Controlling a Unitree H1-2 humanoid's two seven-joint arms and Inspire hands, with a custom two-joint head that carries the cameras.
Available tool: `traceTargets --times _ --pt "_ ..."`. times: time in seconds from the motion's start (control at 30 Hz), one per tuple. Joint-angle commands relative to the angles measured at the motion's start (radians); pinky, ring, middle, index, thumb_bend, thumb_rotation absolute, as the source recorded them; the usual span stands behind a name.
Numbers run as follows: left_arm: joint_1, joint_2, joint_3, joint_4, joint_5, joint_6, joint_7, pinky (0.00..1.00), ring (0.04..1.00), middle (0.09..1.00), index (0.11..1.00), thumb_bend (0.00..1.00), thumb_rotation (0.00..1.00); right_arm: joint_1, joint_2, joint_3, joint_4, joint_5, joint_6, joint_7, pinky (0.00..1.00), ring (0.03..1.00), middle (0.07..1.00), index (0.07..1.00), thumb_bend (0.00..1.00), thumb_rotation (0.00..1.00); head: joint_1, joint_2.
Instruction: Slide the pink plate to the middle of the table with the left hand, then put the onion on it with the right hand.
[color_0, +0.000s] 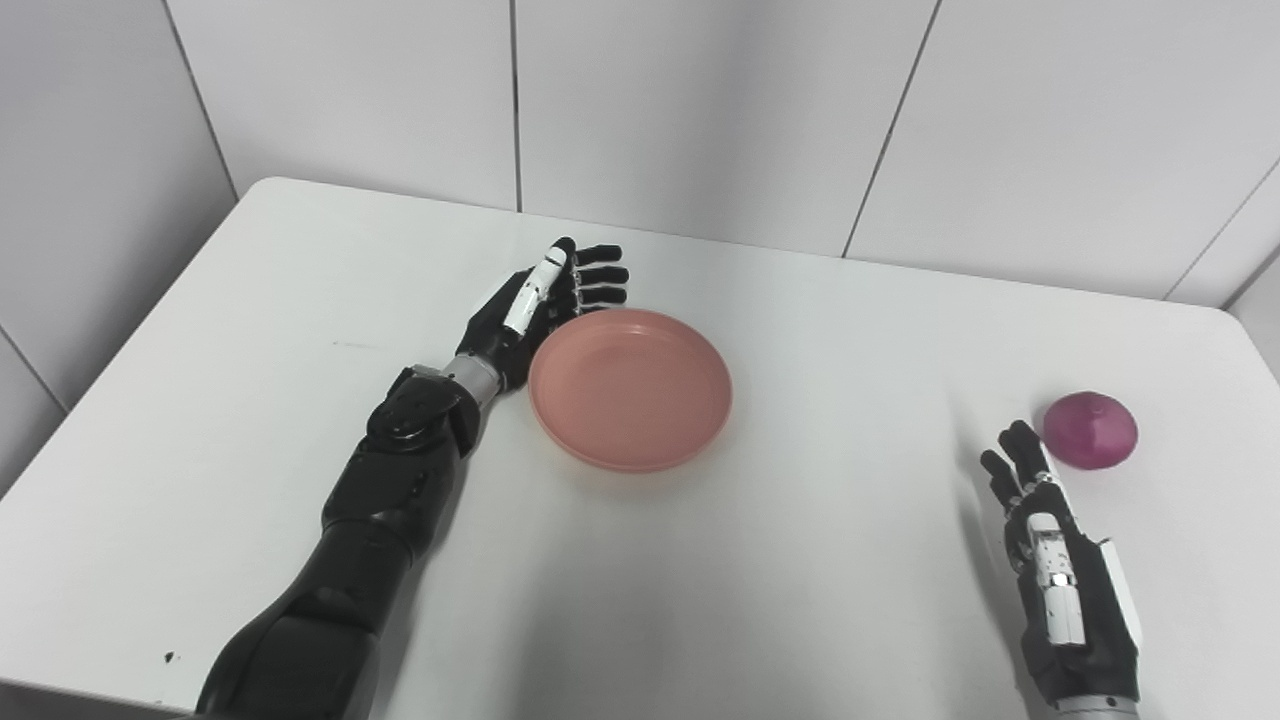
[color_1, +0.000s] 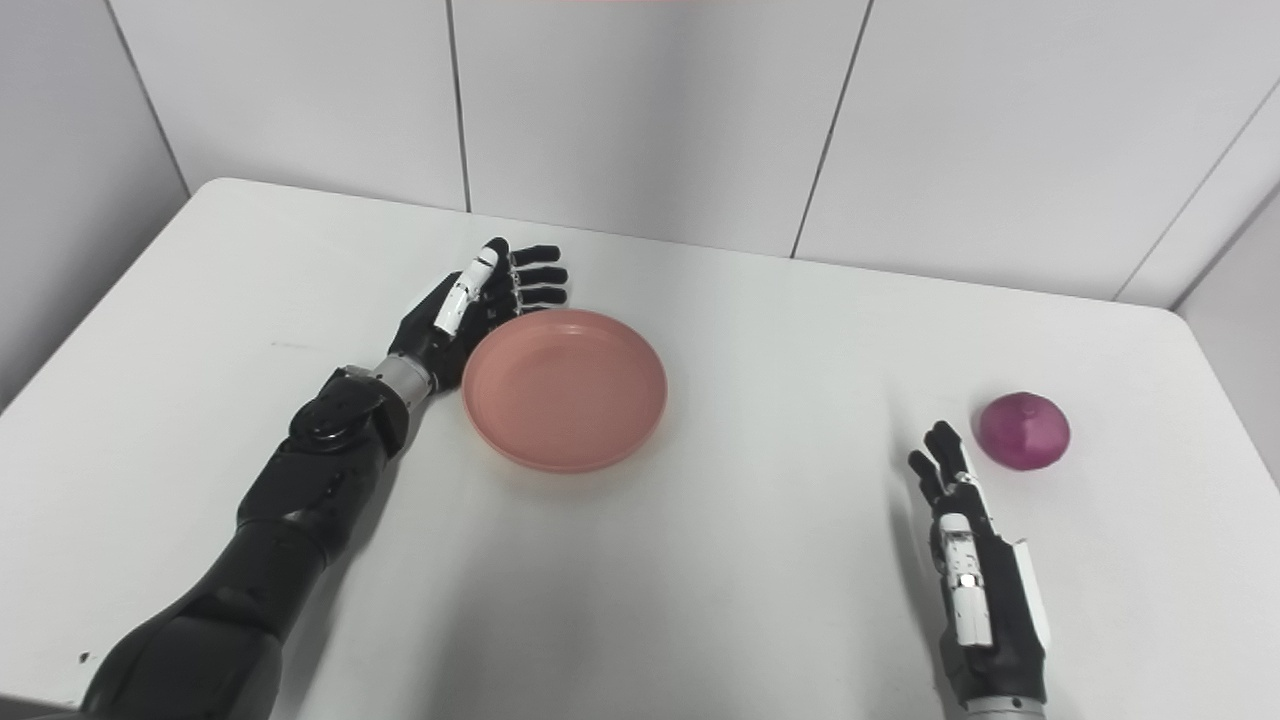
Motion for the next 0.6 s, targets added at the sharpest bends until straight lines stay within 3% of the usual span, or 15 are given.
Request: traceTargets --times 0.0,0.57 --pt "-0.008 -0.014 -0.011 -0.035 0.000 0.011 -0.001 0.69 0.727 0.741 0.721 0.38 1.00 0.015 0.037 0.025 0.061 0.011 -0.010 -0.003 1.00 0.961 0.978 0.980 0.21 1.00 -0.009 0.000" --pt "0.013 -0.041 -0.047 -0.052 0.022 -0.010 0.007 0.70 0.734 0.751 0.731 0.42 1.00 0.014 0.046 0.032 0.055 -0.003 0.011 -0.012 1.00 0.968 0.982 0.983 0.23 1.00 -0.050 0.005"
